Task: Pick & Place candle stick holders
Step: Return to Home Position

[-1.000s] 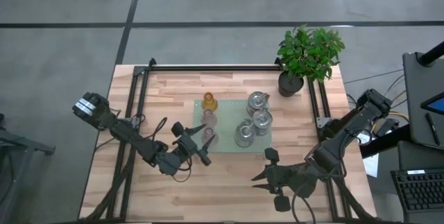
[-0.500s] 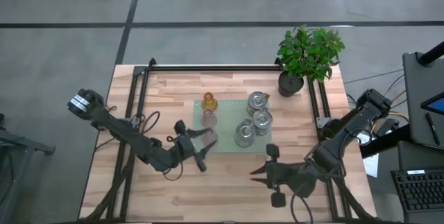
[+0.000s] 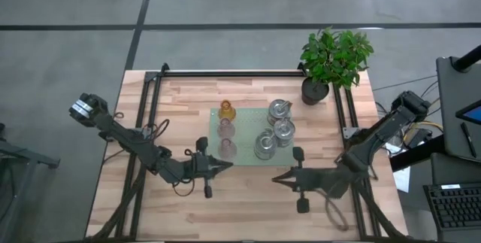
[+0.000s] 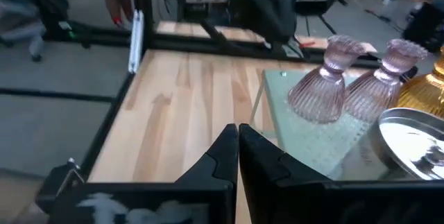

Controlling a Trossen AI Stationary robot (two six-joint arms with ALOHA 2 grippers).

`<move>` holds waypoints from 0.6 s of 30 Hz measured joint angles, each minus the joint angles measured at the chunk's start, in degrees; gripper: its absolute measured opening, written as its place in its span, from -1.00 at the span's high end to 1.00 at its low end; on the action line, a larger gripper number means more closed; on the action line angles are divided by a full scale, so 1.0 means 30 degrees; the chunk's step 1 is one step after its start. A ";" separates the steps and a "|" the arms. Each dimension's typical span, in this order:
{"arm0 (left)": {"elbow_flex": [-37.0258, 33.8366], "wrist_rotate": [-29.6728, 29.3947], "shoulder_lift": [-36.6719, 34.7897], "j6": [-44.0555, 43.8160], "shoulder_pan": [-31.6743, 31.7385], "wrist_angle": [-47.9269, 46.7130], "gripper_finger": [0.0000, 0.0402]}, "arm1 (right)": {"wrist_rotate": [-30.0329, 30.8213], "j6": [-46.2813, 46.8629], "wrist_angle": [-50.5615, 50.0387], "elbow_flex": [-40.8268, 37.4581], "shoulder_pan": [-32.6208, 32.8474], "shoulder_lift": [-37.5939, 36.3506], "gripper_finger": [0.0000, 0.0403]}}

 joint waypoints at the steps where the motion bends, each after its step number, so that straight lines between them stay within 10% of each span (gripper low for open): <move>1: -0.0262 0.0480 -0.0261 0.0010 0.0016 0.0007 0.95 | -0.0216 -0.0093 0.0524 -0.0578 -0.0102 -0.0554 0.96; 18: -0.9248 0.3194 -0.9959 0.1779 0.0388 0.3603 0.98 | -0.5152 -0.3620 0.4926 -0.9291 -0.3507 -1.0640 0.96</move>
